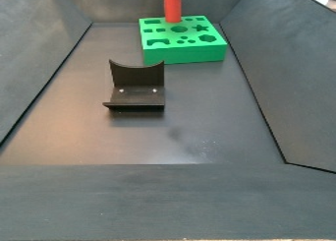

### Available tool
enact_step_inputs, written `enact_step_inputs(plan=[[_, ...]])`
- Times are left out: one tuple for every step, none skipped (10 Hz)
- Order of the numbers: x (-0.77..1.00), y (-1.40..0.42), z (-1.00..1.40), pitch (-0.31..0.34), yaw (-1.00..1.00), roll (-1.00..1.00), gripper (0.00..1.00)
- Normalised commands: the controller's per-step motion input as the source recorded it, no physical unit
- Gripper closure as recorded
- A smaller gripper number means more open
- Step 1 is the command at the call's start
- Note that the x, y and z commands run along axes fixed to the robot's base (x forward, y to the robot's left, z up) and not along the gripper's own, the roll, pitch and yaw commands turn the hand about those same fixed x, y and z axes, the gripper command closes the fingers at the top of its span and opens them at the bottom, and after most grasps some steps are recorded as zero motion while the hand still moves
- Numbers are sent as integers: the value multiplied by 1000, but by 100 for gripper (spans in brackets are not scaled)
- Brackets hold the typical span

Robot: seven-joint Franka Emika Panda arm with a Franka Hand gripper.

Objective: Pick up the oval object. Move up. Move to above the board. Insert the oval object.
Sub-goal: Insert the oval object.

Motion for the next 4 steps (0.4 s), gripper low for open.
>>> enact_step_inputs(plan=[[249,-94,-1000,-13,-43,109,100],[346,0,-949,0,-109,7,100],[0,-6,0,0,0,21,100],[0,0,0,0,0,0,100]])
